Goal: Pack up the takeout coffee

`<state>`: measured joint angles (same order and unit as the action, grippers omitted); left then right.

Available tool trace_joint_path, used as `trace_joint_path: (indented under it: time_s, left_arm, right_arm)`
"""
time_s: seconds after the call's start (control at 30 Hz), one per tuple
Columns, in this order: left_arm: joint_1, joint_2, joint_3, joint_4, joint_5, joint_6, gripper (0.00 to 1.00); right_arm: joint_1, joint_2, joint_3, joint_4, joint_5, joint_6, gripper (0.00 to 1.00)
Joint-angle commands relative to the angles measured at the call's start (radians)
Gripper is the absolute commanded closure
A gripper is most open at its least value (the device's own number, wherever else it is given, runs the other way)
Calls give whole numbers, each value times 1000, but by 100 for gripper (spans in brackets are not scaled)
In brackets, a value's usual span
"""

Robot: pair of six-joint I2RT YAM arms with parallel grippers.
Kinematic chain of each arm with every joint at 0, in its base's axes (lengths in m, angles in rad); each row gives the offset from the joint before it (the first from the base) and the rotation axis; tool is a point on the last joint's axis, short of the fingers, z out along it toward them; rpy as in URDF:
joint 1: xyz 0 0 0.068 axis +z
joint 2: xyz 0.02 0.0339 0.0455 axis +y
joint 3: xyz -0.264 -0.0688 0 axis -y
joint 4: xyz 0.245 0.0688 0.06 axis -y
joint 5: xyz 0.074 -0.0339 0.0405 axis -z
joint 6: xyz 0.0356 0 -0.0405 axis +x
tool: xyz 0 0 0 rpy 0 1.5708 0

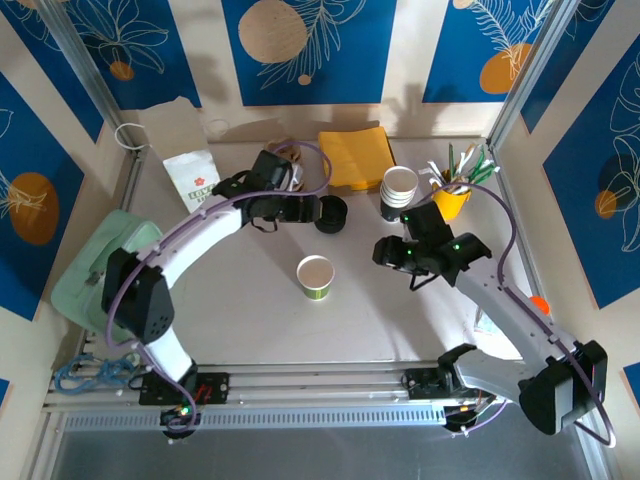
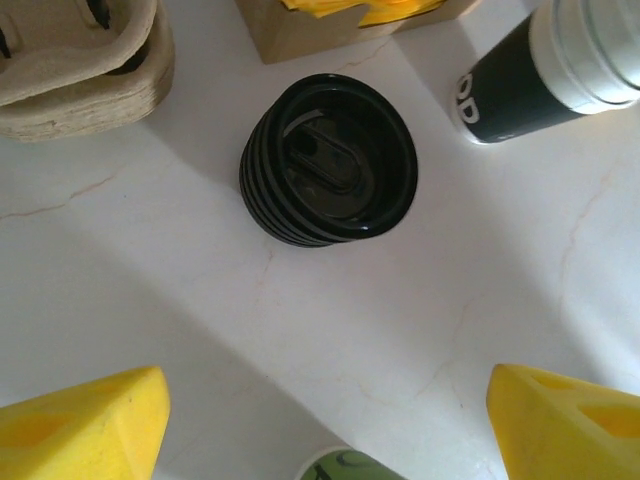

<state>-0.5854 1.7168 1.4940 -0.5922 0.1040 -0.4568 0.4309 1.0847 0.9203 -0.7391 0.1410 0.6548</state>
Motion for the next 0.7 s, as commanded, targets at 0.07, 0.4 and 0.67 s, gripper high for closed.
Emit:
trace_joint_path:
  time_s: [0.07,0.4,0.67]
  left_arm:
    - [-31,111,125,-66,-113,-31,21]
    - [-68,311,280,-99,-235,-37,39]
    - [-83,404,349,-116,-264,-30,56]
  right_arm:
    - [-87,-42,-97,101,-62,-35,46]
    - [-133,-81,-252,277,-58,-62,46]
    - [-131,-83,-351,403,-69,-69,46]
